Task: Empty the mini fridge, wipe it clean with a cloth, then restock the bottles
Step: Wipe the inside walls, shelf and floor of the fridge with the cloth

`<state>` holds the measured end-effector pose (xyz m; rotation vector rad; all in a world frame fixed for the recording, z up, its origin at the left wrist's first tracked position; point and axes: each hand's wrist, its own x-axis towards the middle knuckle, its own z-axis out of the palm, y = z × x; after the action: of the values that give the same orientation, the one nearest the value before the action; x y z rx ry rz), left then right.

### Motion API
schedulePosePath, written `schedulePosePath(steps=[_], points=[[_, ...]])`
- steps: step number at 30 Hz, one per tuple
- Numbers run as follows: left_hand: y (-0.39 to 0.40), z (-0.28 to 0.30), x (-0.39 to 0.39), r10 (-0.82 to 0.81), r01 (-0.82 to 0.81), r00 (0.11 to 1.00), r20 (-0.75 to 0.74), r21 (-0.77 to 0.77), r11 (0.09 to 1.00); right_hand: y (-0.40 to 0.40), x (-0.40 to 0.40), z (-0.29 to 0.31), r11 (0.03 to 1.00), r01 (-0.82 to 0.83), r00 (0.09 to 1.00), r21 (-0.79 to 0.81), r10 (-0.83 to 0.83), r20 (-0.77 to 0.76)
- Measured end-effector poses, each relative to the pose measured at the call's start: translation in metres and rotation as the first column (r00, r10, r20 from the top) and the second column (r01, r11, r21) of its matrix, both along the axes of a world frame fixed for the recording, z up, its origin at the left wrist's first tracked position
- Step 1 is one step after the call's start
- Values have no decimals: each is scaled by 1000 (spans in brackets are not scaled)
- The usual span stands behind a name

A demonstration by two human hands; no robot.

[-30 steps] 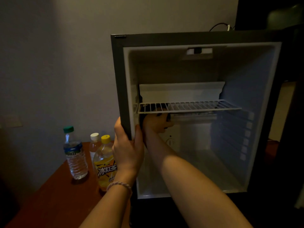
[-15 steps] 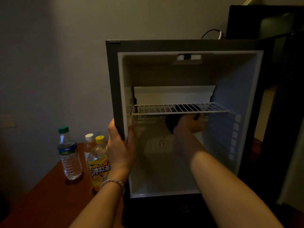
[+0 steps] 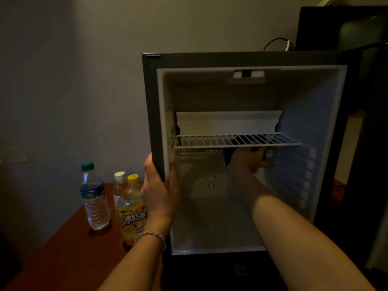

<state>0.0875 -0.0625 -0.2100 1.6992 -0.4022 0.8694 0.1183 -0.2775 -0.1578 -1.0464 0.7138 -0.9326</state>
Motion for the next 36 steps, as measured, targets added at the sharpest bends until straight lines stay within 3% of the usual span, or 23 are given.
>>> schedulePosePath(steps=[5,10,14,19,25,31,33,36], points=[[-1,-1,-1,2,-2,1000,12,-7,1000,60,26,2,988,156,984,15,-156,79],[-2,-3,4,35,-35,999,-6,-1,999,105,41,-2,992,59,998,-110,-55,44],[-1,-3,5,41,-41,999,3,-1,999,121,53,-6,959,-40,997,-281,21,-71],[-2,-4,5,59,-59,998,7,5,998,111,51,-12,937,-152,986,-314,121,-116],[-1,-1,0,16,-16,1000,6,3,1000,104,40,-33,919,-266,958,-292,286,27],[1,0,-2,-18,18,1000,-9,0,1000,45,14,-49,993,32,985,-116,-12,173],[1,1,-2,-14,14,1000,-15,-1,1000,17,9,-56,980,190,971,-52,-179,161],[0,2,-3,-3,3,1000,-26,2,1000,-7,-1,-57,951,307,941,-28,-299,160]])
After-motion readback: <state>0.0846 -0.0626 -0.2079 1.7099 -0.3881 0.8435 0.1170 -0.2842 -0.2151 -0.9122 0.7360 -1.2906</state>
